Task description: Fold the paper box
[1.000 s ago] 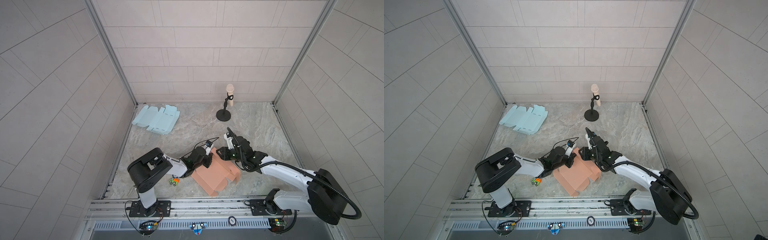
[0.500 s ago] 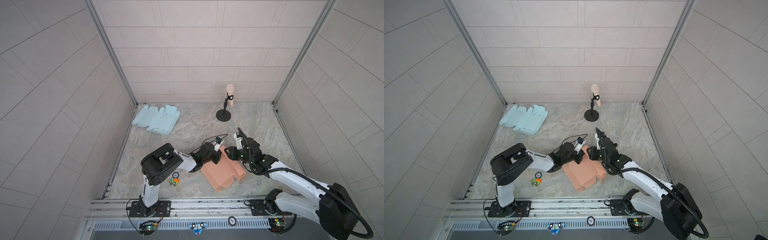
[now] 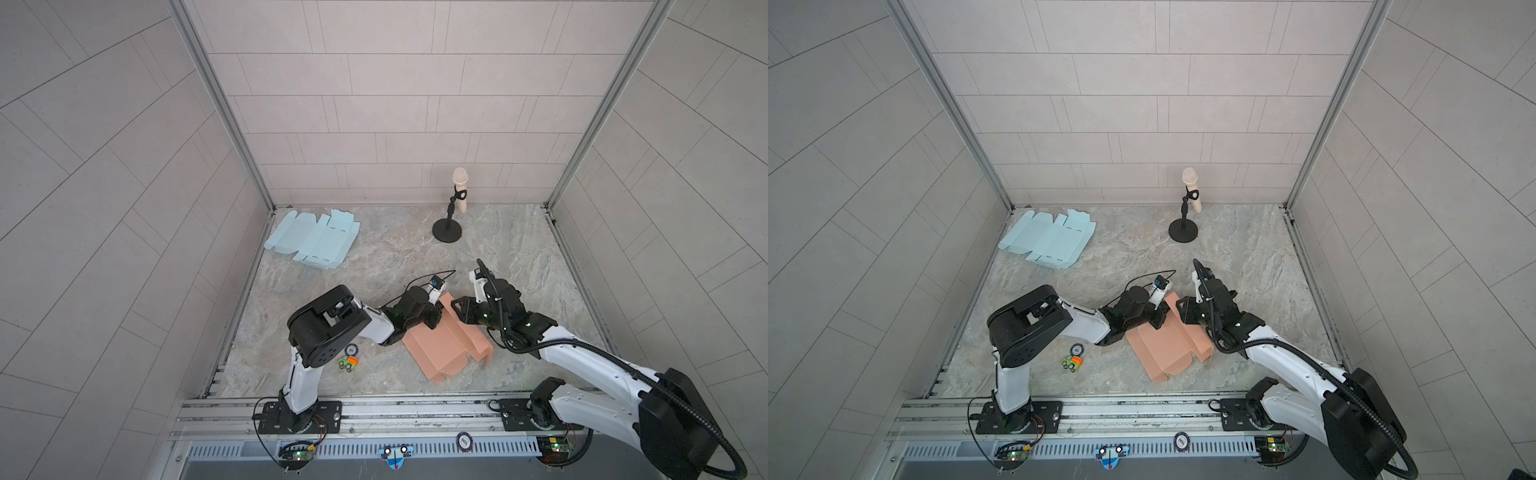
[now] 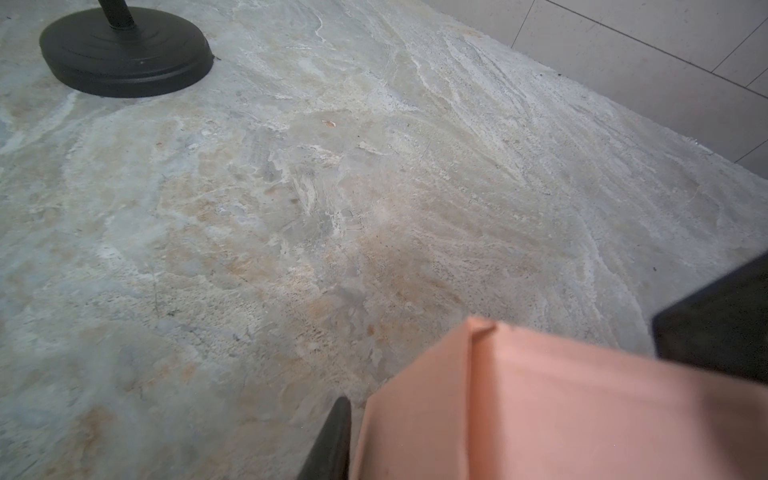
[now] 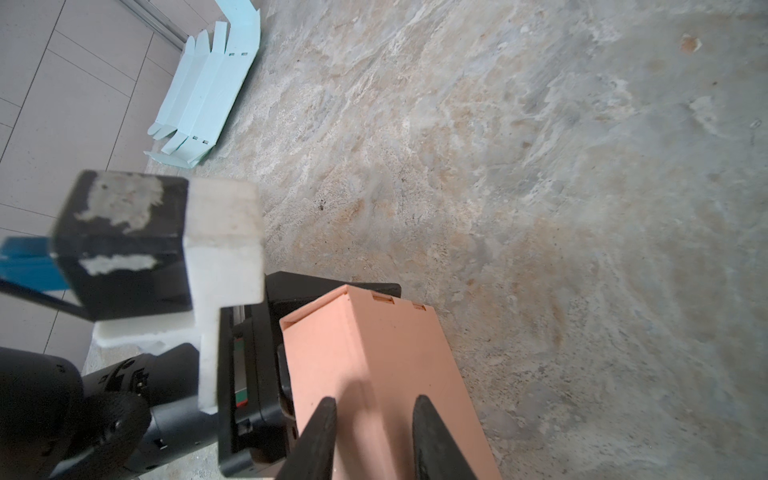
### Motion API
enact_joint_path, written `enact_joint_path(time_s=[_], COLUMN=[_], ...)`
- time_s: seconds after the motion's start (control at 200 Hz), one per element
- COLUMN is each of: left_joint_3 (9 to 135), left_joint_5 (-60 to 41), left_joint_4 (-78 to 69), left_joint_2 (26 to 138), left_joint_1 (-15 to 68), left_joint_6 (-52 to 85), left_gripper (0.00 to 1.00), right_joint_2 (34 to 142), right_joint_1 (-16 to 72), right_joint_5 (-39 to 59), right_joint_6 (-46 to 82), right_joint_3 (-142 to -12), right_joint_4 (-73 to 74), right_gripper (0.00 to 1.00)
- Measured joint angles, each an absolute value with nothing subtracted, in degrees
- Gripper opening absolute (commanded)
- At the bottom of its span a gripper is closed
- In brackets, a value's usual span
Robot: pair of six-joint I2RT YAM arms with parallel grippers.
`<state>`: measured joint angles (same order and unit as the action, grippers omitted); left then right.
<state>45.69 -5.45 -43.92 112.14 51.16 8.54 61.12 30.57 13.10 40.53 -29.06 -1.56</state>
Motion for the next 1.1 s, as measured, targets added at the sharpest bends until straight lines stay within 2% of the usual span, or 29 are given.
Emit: enact_joint_path(time_s=[0.07,0.265,0.471,0.696,0.771,0.881,1.101], left_joint_3=[45.7,45.7,45.7,46.0,46.2,46.2,46.0], left_joint_5=[-4.9,-4.5,-4.3,-3.7,-3.6,-3.2,-1.7], left_joint_4=[-43.9,-44.1,-44.3,-44.4,-44.4,-44.4,-44.3], left_joint_2=[112.3,112.7,112.9,113.2,113.3,113.4,113.4], left_joint_1=[51.1,51.2,51.3,51.3,51.3,51.3,51.3], left_joint_6=[8.2,7.6,7.0,5.9,5.5,5.8,6.6], left_gripper=[0.33,0.19,0.2,0.08,0.1,0.23,0.24], right_joint_2=[61.1,61.2,61.5,62.0,62.0,61.9,61.9], right_joint_1=[30.6,30.6,30.6,30.3,30.2,30.2,30.4], right_joint_5=[13.1,13.1,13.1,12.6,12.4,12.4,12.6], right_joint_6=[40.6,40.6,40.7,40.8,40.9,41.0,41.5], right_joint_3=[-29.1,-29.0,-29.0,-29.0,-29.0,-29.0,-28.9], right_joint_4=[-1.6,-1.5,-1.0,0.2,0.4,0.3,0.1], right_gripper=[0.34,0.33,0.33,0.32,0.32,0.32,0.31])
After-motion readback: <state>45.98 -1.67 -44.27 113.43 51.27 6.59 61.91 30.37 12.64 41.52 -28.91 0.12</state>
